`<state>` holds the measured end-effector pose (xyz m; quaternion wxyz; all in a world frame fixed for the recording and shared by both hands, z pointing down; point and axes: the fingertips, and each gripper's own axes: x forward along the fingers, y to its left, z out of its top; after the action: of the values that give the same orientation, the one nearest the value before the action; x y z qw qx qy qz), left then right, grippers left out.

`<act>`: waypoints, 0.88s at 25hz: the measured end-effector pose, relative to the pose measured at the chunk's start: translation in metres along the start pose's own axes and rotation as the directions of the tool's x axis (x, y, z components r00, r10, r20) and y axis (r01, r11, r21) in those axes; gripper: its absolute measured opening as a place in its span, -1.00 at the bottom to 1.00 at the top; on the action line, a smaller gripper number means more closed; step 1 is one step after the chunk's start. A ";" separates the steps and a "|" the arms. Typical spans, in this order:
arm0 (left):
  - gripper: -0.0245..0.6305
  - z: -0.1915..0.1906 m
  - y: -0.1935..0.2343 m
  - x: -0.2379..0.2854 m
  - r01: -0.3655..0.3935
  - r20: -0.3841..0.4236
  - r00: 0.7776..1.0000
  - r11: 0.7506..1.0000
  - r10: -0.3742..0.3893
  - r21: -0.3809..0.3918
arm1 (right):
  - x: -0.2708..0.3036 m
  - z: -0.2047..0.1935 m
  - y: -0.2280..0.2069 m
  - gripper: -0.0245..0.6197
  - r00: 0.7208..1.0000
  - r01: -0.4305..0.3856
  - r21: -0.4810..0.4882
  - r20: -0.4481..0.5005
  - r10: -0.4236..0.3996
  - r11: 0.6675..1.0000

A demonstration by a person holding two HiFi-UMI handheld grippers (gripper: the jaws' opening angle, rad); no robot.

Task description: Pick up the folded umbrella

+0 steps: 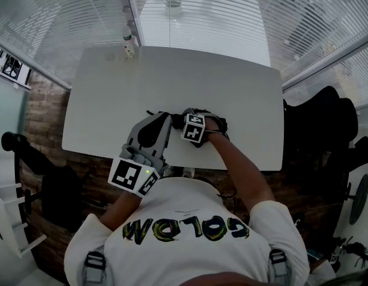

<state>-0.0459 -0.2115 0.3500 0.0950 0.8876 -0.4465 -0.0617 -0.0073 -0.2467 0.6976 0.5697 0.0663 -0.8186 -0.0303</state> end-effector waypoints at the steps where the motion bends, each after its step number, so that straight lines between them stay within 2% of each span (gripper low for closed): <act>1: -0.89 0.000 0.000 0.000 0.001 0.000 1.000 1.000 -0.001 0.000 | -0.002 0.000 -0.001 -0.20 1.000 0.007 0.010 0.008 -0.007 1.000; 14: -0.89 0.001 -0.008 0.003 0.014 0.004 1.000 1.000 -0.014 0.010 | -0.048 -0.005 -0.030 -0.20 0.981 0.111 0.193 0.134 -0.138 0.975; 22: -0.89 0.000 -0.009 0.006 0.015 0.001 1.000 1.000 -0.015 0.011 | -0.092 0.002 -0.050 -0.21 0.933 0.172 0.324 0.249 -0.259 0.930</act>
<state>-0.0359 -0.2109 0.3479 0.0892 0.8913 -0.4405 -0.0604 0.0258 -0.2828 0.6053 0.4213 0.2363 -0.8753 0.0208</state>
